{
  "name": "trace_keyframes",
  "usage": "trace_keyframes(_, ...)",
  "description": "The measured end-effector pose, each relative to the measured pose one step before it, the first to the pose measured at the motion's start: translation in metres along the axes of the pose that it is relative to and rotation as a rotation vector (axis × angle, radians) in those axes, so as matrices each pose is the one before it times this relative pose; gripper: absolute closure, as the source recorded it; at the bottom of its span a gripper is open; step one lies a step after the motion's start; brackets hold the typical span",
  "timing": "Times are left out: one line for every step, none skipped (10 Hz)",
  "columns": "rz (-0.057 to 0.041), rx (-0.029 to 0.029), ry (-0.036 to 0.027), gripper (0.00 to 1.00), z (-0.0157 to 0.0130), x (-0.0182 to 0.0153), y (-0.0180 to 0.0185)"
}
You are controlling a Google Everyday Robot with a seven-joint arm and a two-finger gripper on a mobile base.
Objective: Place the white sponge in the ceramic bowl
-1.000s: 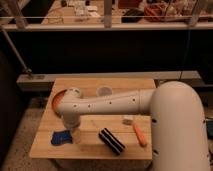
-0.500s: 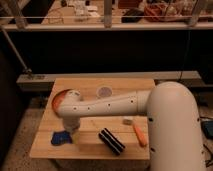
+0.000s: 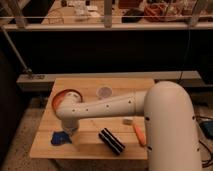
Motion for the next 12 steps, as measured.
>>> trace_keyframes(0.00045,-0.00108,0.00012,0.20,-0.00320,0.00278,-0.00297)
trace_keyframes(-0.00417,-0.00091,0.00056,0.20,-0.00009,-0.00122,-0.00187)
trace_keyframes(-0.00765,-0.00094,0.00041,0.20,0.00246,-0.00247,0.00021)
trace_keyframes(-0.00173,-0.00059,-0.00021,0.20,0.00438,-0.00321,0.00159)
trace_keyframes(-0.00011,-0.00125,-0.00216,0.20,0.00230,-0.00071,0.00117)
trace_keyframes(0.00012,-0.00227,-0.00089,0.20,0.00153,-0.00022,-0.00012)
trace_keyframes(-0.00340,-0.00108,0.00029,0.20,0.00043,-0.00140,-0.00139)
trace_keyframes(-0.00347,-0.00136,0.00117,0.20,0.00107,-0.00091,-0.00062)
trace_keyframes(-0.00455,-0.00044,-0.00082,0.20,0.00197,-0.00173,-0.00033)
trace_keyframes(-0.00368,-0.00164,-0.00001,0.20,0.00311,-0.00038,0.00109)
trace_keyframes(0.00066,-0.00060,-0.00033,0.20,0.00218,0.00068,-0.00008)
trace_keyframes(-0.00169,-0.00046,-0.00089,0.20,0.00206,-0.00091,-0.00104)
